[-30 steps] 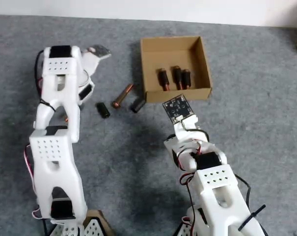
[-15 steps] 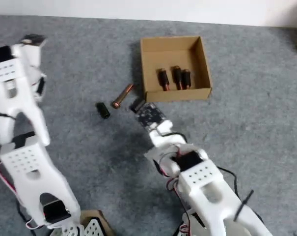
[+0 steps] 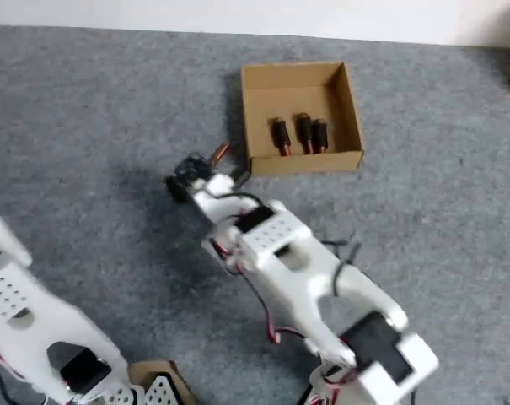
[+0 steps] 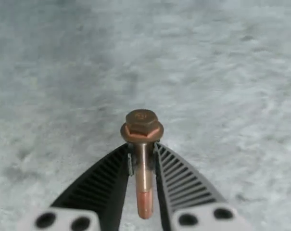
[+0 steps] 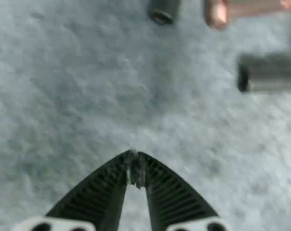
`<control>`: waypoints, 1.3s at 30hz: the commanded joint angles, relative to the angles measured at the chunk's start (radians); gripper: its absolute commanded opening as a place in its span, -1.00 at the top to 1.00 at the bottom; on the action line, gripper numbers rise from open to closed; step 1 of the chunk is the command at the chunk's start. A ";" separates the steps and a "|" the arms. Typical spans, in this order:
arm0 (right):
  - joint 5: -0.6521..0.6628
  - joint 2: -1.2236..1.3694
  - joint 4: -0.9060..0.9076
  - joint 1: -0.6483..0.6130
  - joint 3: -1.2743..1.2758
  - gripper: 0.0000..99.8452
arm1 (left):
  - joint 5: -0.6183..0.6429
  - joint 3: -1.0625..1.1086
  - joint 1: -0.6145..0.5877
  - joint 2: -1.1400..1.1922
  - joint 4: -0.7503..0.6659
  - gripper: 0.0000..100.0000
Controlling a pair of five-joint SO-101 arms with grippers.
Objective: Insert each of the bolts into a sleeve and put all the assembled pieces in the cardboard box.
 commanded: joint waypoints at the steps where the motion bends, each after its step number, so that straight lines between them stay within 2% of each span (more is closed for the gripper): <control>1: -0.008 0.062 0.073 -0.044 -0.228 0.99 | 0.009 0.019 -0.053 -0.056 -0.061 0.99; 9: -0.006 0.291 0.173 -0.053 -0.576 0.98 | 0.008 0.154 -0.120 -0.058 -0.221 0.99; 11: -0.008 0.348 0.194 -0.053 -0.648 0.92 | 0.005 0.174 -0.124 -0.058 -0.238 0.99; 16: -0.008 0.483 0.216 -0.053 -0.779 0.74 | 0.003 0.182 -0.134 -0.058 -0.242 0.99; 28: -0.009 0.694 0.217 -0.054 -1.075 0.72 | 0.003 0.185 -0.160 -0.056 -0.284 0.99; 39: -0.046 0.819 0.211 -0.058 -1.199 0.72 | 0.003 0.186 -0.160 -0.054 -0.284 0.99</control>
